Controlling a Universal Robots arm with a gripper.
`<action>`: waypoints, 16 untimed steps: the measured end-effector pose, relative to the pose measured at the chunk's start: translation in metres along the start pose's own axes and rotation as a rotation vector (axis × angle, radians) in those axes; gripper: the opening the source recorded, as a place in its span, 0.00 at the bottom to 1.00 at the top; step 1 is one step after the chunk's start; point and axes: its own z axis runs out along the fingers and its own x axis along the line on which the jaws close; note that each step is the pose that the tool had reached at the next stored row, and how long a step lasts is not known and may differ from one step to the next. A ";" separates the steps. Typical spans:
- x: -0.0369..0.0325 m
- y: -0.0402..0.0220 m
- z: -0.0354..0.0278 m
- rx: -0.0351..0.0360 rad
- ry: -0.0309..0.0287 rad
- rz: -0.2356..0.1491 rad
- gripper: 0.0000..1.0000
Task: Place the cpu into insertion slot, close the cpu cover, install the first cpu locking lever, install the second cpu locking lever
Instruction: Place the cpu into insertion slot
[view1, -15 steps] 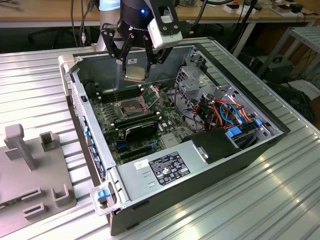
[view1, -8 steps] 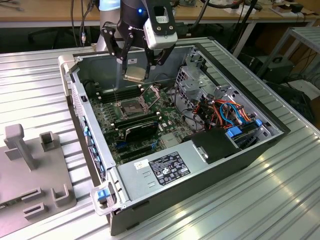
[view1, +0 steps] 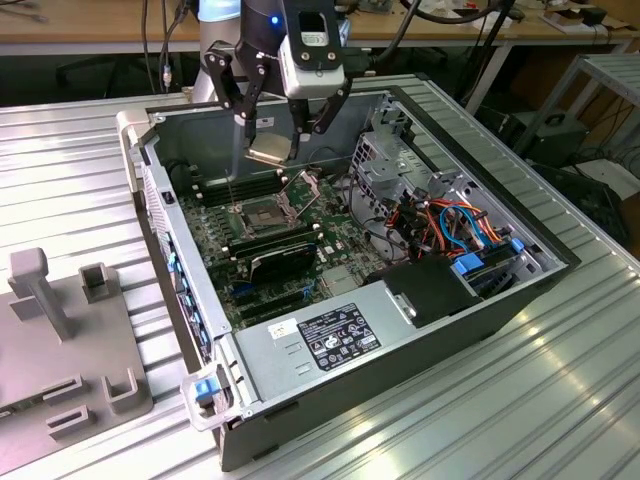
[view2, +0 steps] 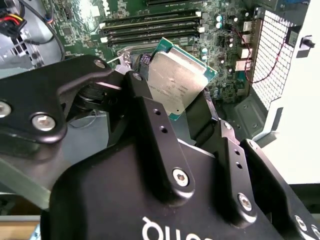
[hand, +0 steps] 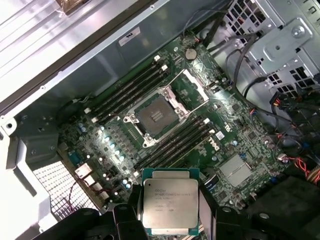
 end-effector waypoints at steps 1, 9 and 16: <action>0.0000 0.0000 0.0000 0.0002 -0.0005 0.012 0.55; 0.0000 0.0000 0.0000 0.0019 -0.0032 0.080 0.55; 0.0000 0.0000 0.0000 0.0034 -0.0055 0.137 0.55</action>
